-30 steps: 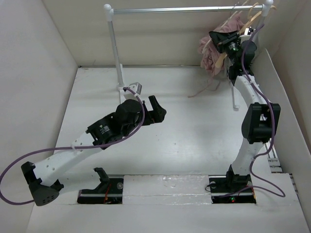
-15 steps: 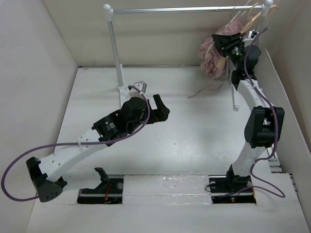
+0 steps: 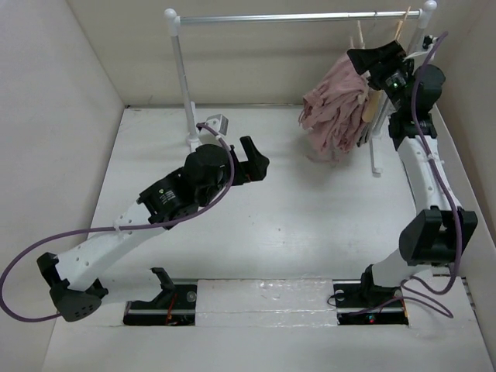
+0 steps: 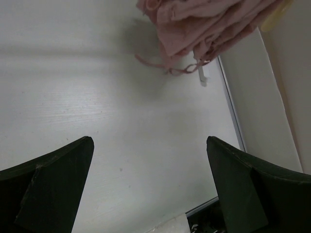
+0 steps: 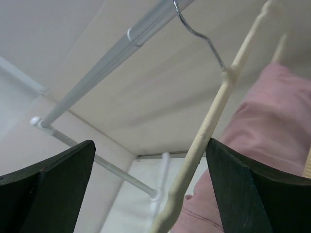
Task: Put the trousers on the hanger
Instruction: Hang the hanger with trousers onto the clothesline
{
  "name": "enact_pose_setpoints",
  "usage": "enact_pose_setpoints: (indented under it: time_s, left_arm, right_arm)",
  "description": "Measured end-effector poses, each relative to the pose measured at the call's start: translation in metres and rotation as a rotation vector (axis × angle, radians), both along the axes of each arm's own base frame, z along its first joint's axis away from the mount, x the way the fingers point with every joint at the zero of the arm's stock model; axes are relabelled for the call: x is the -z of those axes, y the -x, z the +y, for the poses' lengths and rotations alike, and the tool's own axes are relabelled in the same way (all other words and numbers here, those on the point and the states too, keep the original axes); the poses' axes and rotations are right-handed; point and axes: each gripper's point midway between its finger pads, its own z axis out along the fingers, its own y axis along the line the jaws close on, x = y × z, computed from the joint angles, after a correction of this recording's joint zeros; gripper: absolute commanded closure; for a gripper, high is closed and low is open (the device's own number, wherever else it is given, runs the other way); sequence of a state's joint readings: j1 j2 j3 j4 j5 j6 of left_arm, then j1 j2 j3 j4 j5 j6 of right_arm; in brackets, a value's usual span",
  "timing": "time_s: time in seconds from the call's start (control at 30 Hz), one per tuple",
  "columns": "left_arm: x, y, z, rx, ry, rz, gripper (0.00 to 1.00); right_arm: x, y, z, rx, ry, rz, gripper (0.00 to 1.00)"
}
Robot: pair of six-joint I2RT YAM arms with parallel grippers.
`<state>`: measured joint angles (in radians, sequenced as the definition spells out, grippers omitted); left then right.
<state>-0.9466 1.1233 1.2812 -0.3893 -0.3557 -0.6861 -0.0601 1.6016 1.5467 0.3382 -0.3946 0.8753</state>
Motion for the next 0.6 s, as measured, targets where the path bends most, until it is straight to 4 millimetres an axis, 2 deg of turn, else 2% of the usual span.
enact_pose_setpoints:
  time_s: [0.1,0.27,0.6]
  left_arm:
    - [-0.012,-0.002,0.002,-0.01,0.006,-0.028,0.01]
    - [-0.016,-0.003,0.003,-0.01,0.0,-0.042,0.01]
    - [-0.03,-0.006,0.008,-0.025,-0.011,-0.08,0.01]
  right_arm:
    - [-0.008,0.021,-0.01,0.083,0.101,0.02,0.0]
    - [-0.017,0.051,-0.032,0.222,0.246,0.039,0.0]
    - [0.005,0.087,-0.069,0.398,0.475,0.142,0.0]
